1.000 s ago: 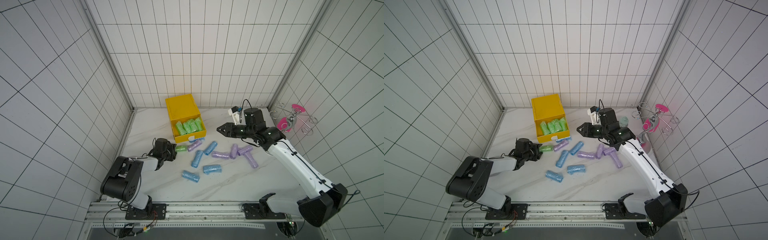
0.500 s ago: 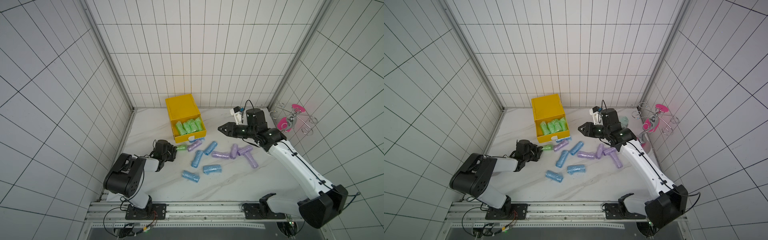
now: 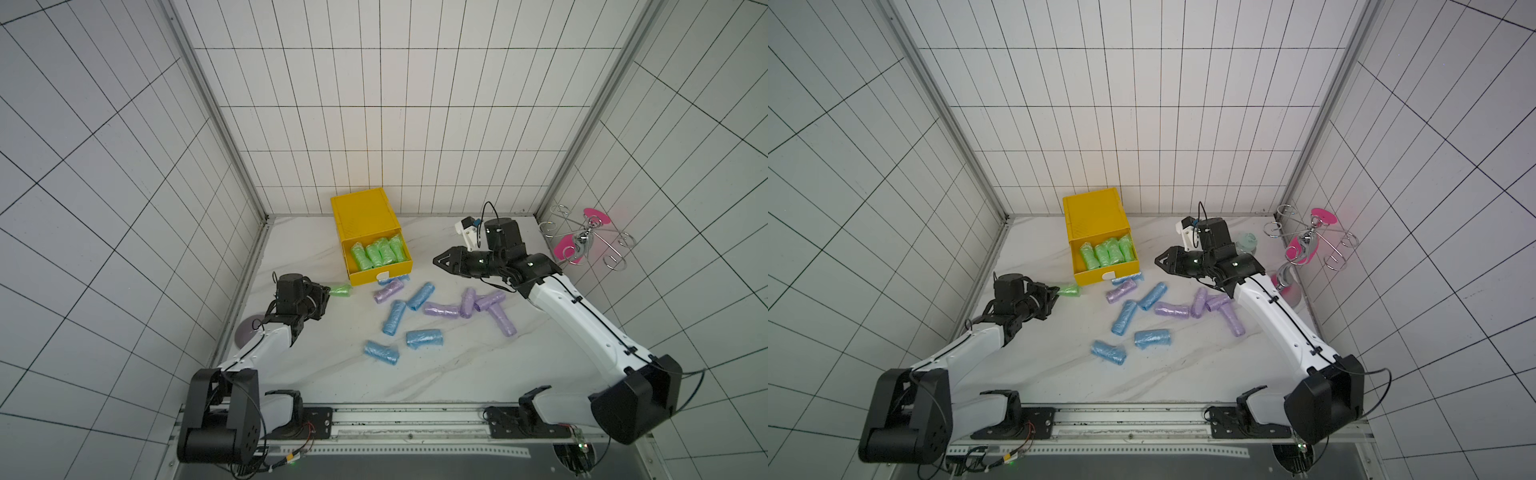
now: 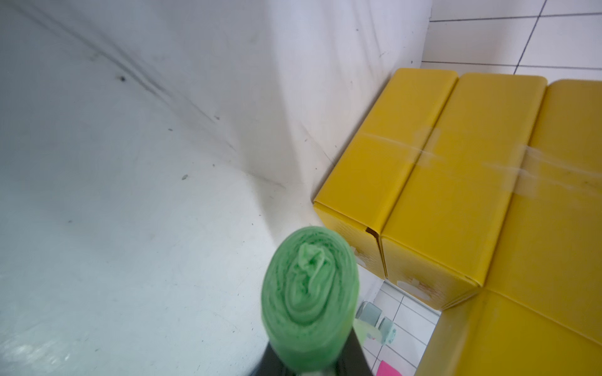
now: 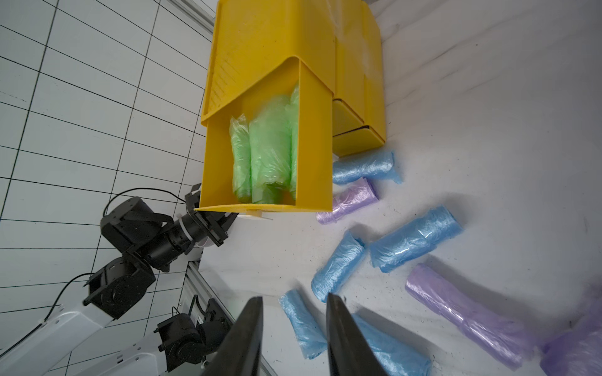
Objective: Sort the rolls of trash bags by color and place them into the drawer
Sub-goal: Pick up the roll of trash bags from the center of the board, then place the roll of trash bags in the drawer.
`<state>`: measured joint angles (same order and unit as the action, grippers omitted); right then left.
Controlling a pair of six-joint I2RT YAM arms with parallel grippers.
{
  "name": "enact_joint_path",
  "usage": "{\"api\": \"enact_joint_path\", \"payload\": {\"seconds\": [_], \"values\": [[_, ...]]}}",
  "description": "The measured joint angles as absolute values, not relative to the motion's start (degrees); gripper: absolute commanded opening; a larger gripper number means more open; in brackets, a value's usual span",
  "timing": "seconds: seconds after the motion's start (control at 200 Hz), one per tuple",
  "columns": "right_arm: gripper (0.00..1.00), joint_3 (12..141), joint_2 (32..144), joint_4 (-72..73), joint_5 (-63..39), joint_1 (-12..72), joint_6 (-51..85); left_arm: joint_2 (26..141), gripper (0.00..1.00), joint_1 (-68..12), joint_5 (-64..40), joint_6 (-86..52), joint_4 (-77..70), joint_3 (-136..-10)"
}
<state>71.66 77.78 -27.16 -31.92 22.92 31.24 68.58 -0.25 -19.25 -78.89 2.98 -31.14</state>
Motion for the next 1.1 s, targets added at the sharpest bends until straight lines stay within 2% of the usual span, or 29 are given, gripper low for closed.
{"api": "enact_joint_path", "payload": {"seconds": [0.33, 0.64, 1.099], "values": [[0.38, 72.1, 79.1, -27.7, -33.7, 22.5, 30.4, 60.1, 0.03, 3.7, -23.0, -58.2, 23.7, -50.5], [0.37, 73.8, 79.0, -29.4, -33.8, 22.5, 29.1, 67.4, 0.02, 3.3, -27.7, -42.7, 38.2, -69.5], [0.37, 73.7, 77.7, -29.6, -34.0, 22.5, 30.1, 84.0, 0.02, -11.2, -28.3, -31.2, 50.6, -89.5]]}}
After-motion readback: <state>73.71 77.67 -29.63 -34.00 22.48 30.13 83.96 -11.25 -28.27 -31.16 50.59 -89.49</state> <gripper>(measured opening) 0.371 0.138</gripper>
